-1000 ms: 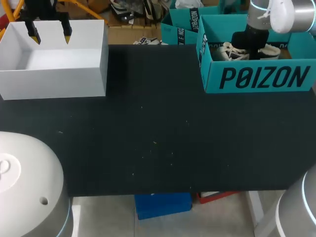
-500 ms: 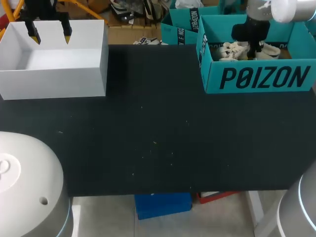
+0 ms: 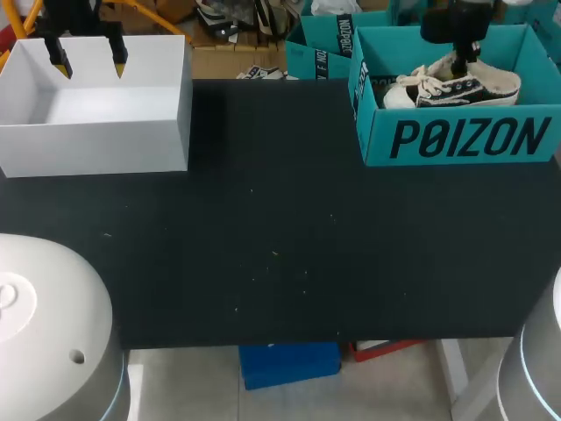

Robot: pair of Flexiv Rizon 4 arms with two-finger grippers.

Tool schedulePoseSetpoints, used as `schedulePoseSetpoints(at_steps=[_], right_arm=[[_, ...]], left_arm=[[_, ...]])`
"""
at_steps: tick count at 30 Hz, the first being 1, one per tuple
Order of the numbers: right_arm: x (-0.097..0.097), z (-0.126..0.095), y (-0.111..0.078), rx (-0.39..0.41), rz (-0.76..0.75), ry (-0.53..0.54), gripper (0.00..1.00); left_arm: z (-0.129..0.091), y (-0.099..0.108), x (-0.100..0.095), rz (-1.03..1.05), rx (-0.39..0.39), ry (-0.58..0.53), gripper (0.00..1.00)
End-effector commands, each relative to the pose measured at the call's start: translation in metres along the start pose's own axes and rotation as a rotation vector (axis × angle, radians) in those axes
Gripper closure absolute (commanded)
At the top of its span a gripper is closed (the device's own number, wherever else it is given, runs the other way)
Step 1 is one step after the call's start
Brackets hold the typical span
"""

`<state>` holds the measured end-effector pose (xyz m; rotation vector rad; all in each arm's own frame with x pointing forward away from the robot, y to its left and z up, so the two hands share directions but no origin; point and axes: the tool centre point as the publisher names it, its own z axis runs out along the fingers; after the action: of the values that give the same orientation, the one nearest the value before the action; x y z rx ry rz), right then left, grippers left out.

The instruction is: Take the shoe out of the shoebox, open the shoe tongue, remove and reinsert the insole, then place the shoe into the shoebox

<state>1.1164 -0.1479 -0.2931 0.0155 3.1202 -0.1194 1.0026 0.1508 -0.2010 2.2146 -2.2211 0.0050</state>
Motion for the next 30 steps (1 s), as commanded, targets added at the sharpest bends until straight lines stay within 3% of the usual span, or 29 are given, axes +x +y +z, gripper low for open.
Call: schedulePoseSetpoints(at_steps=[1,7,14,18,23,30], right_arm=[[0.002,-0.044,-0.002,0.021,0.008,-0.012,1.00],[0.005,-0.078,0.010,0.059,0.025,-0.017,1.00],[0.031,-0.110,0.042,0.096,0.056,-0.008,1.00],[0.053,-0.123,0.064,0.100,0.083,-0.015,1.00],[0.094,-0.134,0.098,0.094,0.110,-0.041,1.00],[0.151,-0.127,0.156,0.050,0.072,-0.068,1.00]], left_arm=[[-0.001,0.001,0.001,-0.002,-0.001,-0.003,0.00],[-0.001,0.001,0.001,-0.002,-0.001,-0.003,0.00],[-0.001,0.001,0.001,-0.002,-0.001,-0.003,0.00],[-0.001,0.001,0.001,-0.002,-0.001,-0.003,0.00],[-0.001,0.001,0.001,-0.002,-0.001,-0.003,0.00],[-0.001,0.001,0.001,-0.002,-0.001,-0.003,0.00]])
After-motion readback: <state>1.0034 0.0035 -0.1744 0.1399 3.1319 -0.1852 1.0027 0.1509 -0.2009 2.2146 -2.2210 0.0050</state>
